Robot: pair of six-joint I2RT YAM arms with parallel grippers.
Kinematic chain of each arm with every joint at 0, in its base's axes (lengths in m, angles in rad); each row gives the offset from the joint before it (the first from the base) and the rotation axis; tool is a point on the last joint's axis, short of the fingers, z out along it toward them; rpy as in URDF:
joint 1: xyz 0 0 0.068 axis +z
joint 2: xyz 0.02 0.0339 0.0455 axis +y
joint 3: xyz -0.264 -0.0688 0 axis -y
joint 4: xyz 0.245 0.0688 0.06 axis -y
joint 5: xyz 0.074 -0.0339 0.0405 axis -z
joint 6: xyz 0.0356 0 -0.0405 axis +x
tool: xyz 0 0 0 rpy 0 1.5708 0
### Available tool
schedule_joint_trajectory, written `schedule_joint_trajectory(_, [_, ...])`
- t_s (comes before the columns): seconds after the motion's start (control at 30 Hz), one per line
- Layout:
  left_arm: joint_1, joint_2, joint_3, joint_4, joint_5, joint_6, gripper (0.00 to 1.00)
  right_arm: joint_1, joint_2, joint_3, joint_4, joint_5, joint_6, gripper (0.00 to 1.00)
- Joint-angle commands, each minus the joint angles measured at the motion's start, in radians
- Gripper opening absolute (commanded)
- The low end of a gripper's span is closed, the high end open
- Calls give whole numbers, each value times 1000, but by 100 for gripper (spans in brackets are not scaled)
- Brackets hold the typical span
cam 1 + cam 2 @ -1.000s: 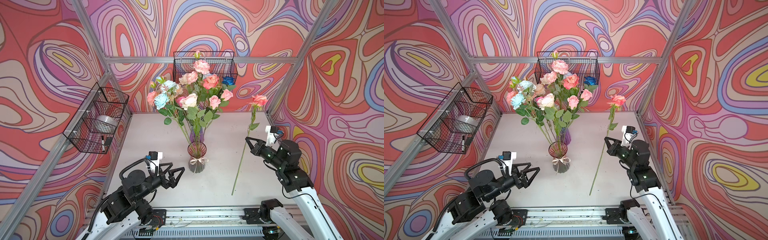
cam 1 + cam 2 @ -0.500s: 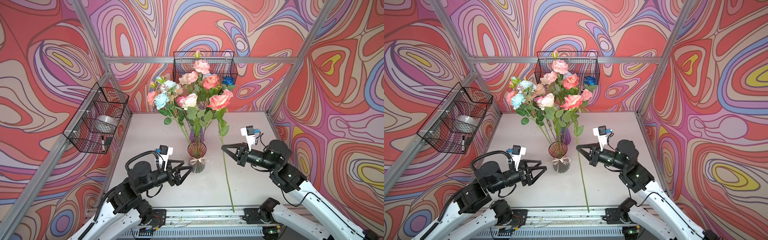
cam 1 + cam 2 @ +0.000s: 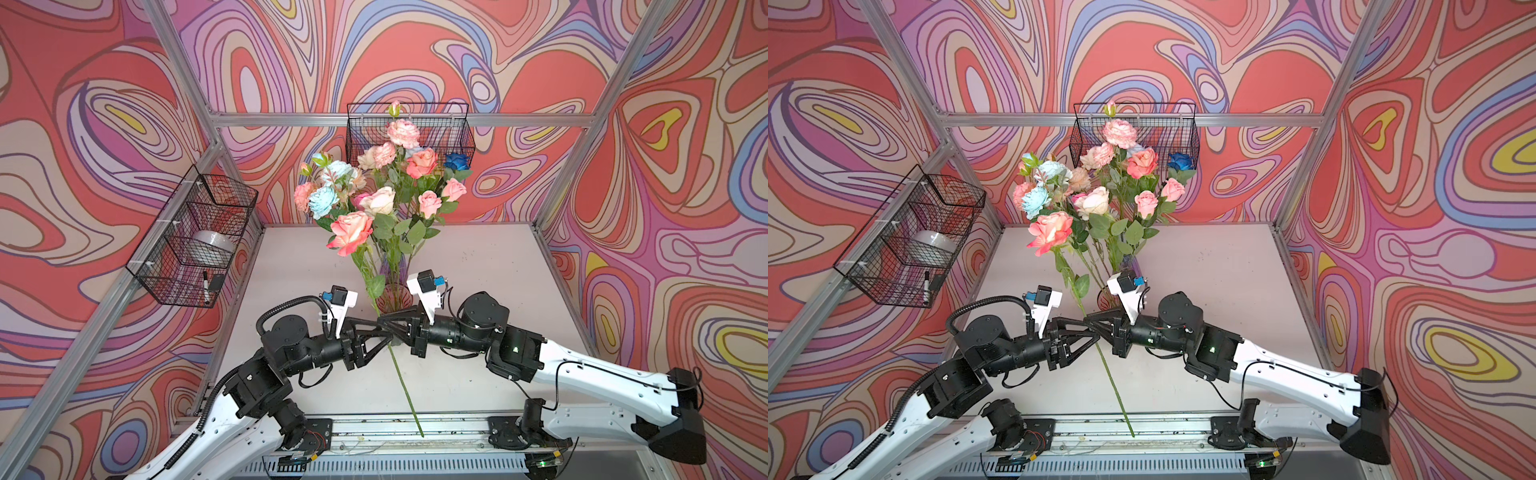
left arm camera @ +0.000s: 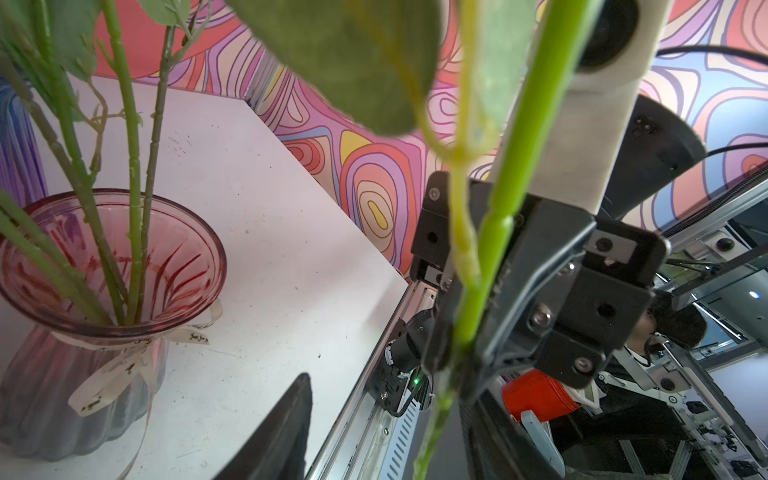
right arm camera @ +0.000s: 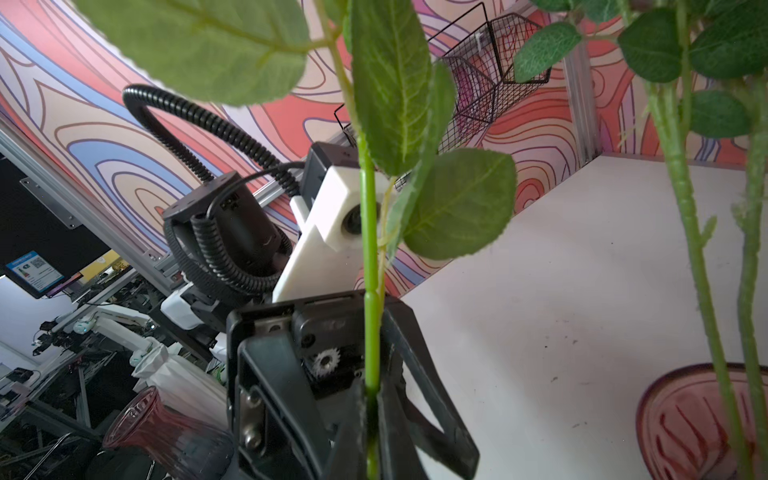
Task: Arrange the flowers into the vase
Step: 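Close the left gripper on the stem while the right gripper opens and withdraws, then lift the rose high over the pink-gray vase with the left gripper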
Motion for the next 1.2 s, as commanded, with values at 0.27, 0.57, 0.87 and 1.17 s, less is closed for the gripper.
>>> schedule_joint_trajectory(0.27, [-4,-27,15,22,9,18,17,8,24,42,93,97,-20,0])
schedule_joint_trajectory(0.57, [-5,2,65,-6,-36,62,0,8,-31,13,70,129,-21,27])
schedule_joint_trajectory(0.87, [-5,83,252,-114,-187,257,0,8,-280,-104,-29,331,-55,39])
schedule_joint_trajectory(1.17, [-3,293,465,-77,-396,477,0,8,-432,-157,-103,412,-65,39])
